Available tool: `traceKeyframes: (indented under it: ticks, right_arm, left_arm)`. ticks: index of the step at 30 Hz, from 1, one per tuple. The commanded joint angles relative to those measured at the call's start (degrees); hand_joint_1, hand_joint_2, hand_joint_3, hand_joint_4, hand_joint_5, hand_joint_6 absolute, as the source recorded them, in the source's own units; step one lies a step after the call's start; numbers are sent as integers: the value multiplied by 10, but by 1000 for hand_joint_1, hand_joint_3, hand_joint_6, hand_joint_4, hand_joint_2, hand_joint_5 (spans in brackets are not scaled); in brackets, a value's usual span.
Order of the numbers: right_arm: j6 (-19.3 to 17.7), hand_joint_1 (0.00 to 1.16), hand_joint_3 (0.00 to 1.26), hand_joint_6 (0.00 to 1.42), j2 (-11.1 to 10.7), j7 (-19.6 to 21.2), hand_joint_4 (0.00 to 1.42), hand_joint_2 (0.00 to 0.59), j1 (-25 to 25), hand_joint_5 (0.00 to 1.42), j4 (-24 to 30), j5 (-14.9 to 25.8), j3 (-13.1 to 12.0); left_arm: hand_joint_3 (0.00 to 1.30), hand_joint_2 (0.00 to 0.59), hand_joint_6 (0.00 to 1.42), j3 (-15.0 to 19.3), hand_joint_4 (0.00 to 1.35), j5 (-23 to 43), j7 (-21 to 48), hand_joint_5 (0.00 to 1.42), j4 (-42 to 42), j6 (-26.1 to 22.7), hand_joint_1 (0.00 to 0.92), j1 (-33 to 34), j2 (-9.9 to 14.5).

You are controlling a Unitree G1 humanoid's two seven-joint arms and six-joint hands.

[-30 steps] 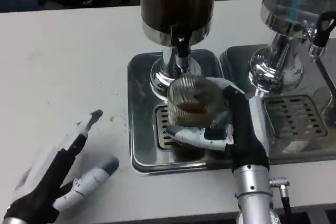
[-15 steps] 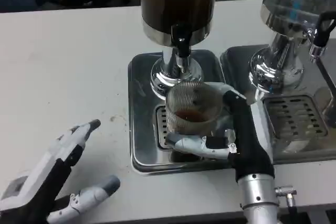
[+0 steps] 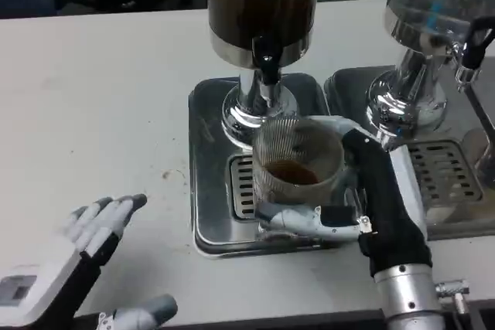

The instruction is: Grasp the cup under the faucet to collect the drink, then remove the cup.

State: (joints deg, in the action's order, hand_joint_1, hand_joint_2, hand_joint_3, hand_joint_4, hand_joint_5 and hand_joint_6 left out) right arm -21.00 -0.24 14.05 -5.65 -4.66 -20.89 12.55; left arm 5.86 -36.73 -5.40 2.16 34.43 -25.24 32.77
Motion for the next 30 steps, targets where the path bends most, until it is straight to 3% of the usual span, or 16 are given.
traceKeyframes:
  ticks: [1, 8, 15, 24, 30]
  right_arm:
    - [1, 1125, 842, 1334, -3, -21, 894, 95, -19, 991, 51, 11, 3]
    - [12, 1120, 843, 1335, -44, -87, 894, 95, -73, 994, 126, 38, -12]
    - [27, 1115, 843, 1336, -55, -125, 894, 97, -94, 996, 177, 54, -15]
    - [27, 1105, 843, 1336, -65, -156, 894, 101, -93, 997, 181, 64, -11]
    - [28, 1102, 843, 1336, -77, -176, 894, 102, -100, 997, 189, 83, -23]
  left_arm:
    - [0, 65, 0, 7, 0, -38, -28, 0, -37, -13, 0, -31, 4]
    - [0, 68, 0, 17, 0, -87, -64, 0, -101, -34, 0, -94, -7]
    - [0, 72, 0, 18, 0, -109, -86, 0, -138, -45, 0, -143, -25]
    - [0, 81, 0, 7, 0, -127, -82, 0, -181, -80, 0, -155, -52]
    - [0, 85, 0, 0, 0, -133, -84, 0, -192, -98, 0, -159, -64]
